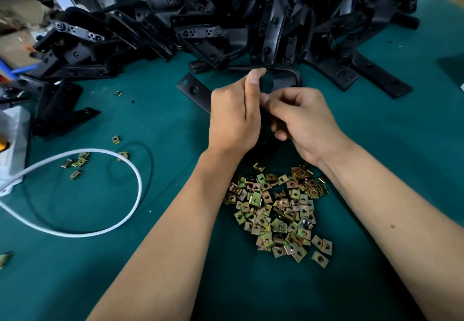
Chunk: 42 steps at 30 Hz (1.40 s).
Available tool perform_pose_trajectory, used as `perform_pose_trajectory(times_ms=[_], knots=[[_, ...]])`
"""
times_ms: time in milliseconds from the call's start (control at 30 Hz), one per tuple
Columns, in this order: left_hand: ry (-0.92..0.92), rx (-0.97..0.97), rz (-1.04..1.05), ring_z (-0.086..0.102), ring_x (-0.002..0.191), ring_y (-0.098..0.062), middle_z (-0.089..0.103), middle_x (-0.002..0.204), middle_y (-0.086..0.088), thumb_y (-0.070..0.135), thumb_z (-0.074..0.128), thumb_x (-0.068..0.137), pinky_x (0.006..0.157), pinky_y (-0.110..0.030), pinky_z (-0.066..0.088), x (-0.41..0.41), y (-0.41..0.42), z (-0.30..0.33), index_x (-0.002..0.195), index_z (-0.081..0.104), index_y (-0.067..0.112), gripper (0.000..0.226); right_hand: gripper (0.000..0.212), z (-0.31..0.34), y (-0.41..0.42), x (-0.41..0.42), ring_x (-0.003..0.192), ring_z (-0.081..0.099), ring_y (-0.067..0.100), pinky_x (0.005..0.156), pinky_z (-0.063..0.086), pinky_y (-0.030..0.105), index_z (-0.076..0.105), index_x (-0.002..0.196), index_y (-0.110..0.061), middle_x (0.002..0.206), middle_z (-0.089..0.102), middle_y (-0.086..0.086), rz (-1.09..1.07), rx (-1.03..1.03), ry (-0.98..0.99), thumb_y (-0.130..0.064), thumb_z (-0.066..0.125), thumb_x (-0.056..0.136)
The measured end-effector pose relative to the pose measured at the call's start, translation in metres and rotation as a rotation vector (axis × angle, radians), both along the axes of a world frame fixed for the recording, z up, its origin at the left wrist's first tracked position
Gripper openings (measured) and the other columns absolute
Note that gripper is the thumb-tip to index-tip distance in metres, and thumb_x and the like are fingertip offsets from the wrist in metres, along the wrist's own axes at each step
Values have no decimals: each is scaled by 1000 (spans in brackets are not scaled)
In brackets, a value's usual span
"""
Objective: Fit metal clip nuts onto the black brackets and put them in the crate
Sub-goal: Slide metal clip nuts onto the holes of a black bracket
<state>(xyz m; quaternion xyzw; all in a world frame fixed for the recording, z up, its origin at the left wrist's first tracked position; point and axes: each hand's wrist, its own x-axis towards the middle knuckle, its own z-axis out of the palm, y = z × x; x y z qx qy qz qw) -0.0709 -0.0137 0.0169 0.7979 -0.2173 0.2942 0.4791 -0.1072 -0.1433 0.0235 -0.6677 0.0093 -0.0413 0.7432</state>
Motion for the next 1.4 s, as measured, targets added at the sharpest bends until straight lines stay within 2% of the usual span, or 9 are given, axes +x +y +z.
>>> perform_pose_trajectory(times_ms=[167, 300, 367, 433, 567, 733, 1033, 1200, 1400], knots=[[-53, 24, -35, 66, 88, -9, 77, 87, -7, 28, 31, 109, 72, -6, 43, 2, 2, 0, 120, 73, 1, 51, 19, 0, 0, 1, 50, 45, 9, 38, 28, 18, 68, 77, -5, 67, 56, 3, 18, 106, 87, -4, 67, 95], [-26, -74, 80, 57, 66, 1, 71, 71, -1, 29, 30, 108, 61, -6, 34, 7, 6, 1, 113, 76, 5, 52, 22, 1, -12, 7, 49, 43, 8, 37, 28, 17, 66, 74, -10, 68, 57, 3, -92, 275, 196, -1, 65, 94], [17, -232, 216, 50, 54, 2, 59, 58, 17, 29, 29, 108, 54, -13, 31, 13, 20, 2, 112, 78, 10, 53, 21, 3, -28, 12, 51, 42, 9, 38, 29, 18, 64, 75, -11, 66, 56, 3, -206, 318, 182, -5, 67, 94], [77, -290, 268, 44, 48, -3, 47, 48, 18, 30, 28, 109, 51, -22, 29, 17, 30, 0, 112, 79, 12, 54, 17, 2, -37, 12, 52, 47, 9, 41, 34, 19, 67, 78, -11, 65, 61, 2, -226, 273, 129, -7, 69, 95], [200, -254, 126, 62, 61, -18, 65, 62, 2, 38, 25, 108, 61, -38, 47, 11, 22, -2, 114, 78, 12, 59, 11, -3, -18, 7, 65, 65, 12, 54, 51, 19, 77, 94, -6, 78, 73, 7, -75, 218, 18, 2, 69, 92], [153, -161, 24, 58, 63, 6, 57, 62, 20, 34, 27, 109, 62, -9, 36, 5, 7, -3, 113, 78, 8, 57, 19, -6, 0, 5, 78, 74, 18, 68, 59, 24, 77, 102, -4, 86, 77, 9, -33, 173, -64, 7, 63, 95], [163, -161, 32, 55, 60, 3, 55, 59, 18, 26, 29, 110, 60, -10, 32, 7, 8, -5, 112, 78, 8, 53, 7, -6, 2, 4, 68, 73, 20, 63, 60, 27, 74, 92, -1, 78, 76, 10, -94, 103, -61, 6, 72, 90], [140, -135, 14, 58, 63, -1, 66, 65, 0, 30, 28, 110, 60, -10, 33, 6, 8, -5, 113, 78, 8, 54, 7, -5, 2, 3, 67, 73, 19, 62, 60, 26, 75, 91, -1, 76, 75, 10, -65, 81, -68, 5, 72, 90], [98, -28, -30, 53, 57, 12, 52, 55, 35, 24, 31, 112, 62, -4, 33, 6, 5, -6, 120, 74, 3, 49, 17, -2, -1, 2, 63, 68, 19, 60, 56, 27, 68, 99, -6, 71, 70, 6, -51, 53, -36, 7, 72, 88]])
